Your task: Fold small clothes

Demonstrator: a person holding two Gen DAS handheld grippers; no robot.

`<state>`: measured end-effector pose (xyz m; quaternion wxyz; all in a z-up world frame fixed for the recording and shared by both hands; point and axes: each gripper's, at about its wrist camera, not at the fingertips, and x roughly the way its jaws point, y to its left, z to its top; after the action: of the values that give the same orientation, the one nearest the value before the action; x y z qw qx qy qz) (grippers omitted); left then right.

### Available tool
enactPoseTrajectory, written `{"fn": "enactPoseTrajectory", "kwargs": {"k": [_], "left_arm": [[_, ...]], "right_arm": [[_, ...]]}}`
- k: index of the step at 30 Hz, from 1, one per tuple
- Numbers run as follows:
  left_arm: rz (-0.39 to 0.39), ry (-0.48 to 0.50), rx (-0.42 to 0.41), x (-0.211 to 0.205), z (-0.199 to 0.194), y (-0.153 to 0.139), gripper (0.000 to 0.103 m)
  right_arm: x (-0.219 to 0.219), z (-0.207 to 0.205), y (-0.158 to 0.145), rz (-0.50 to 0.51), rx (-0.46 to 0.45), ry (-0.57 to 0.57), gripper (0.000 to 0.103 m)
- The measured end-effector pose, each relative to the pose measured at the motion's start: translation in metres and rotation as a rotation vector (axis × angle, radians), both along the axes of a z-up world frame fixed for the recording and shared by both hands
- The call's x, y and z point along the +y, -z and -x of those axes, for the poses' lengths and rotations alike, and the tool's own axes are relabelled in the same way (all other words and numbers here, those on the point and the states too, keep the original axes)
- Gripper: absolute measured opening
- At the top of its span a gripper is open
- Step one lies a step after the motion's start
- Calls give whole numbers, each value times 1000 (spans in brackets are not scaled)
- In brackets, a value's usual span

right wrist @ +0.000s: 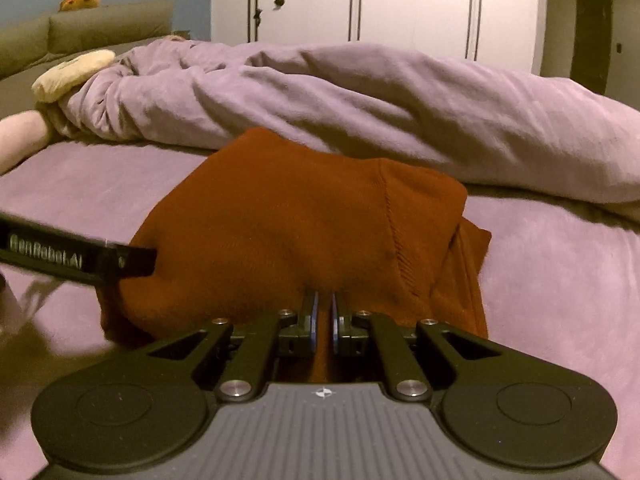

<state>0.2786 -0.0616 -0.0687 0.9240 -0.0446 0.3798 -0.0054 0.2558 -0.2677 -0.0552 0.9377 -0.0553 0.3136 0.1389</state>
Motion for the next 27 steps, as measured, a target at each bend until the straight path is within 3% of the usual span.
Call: {"fn": "enactPoseTrajectory", "kwargs": {"k": [4, 5, 7, 13, 15, 16, 18, 25, 26, 27], "left_arm": [[113, 31, 45, 26, -8, -15, 100], [140, 37, 50, 34, -11, -20, 99], [183, 26, 49, 46, -20, -27, 99], [378, 47, 159, 58, -62, -10, 100], [420, 63, 178, 57, -72, -4, 100], [428, 73, 180, 56, -76, -2, 100], [446, 94, 182, 55, -80, 1, 100], [505, 131, 204, 50, -99, 9, 100], [509, 141, 202, 49, -100, 9, 98], [519, 155, 199, 48, -102, 10, 88]], "right_arm": [[-11, -2, -15, -79, 42, 25, 7], [-19, -3, -22, -128, 68, 45, 11], [-35, -5, -31, -222, 81, 89, 30], [-74, -35, -30, -424, 171, 175, 37], [-81, -46, -27, -404, 194, 250, 56], [-84, -49, -26, -370, 192, 290, 74], [-95, -52, -25, -395, 181, 286, 76], [-118, -86, 6, -630, 358, 242, 76], [-120, -90, 10, -658, 372, 238, 76], [-120, -92, 13, -679, 381, 230, 79]]}}
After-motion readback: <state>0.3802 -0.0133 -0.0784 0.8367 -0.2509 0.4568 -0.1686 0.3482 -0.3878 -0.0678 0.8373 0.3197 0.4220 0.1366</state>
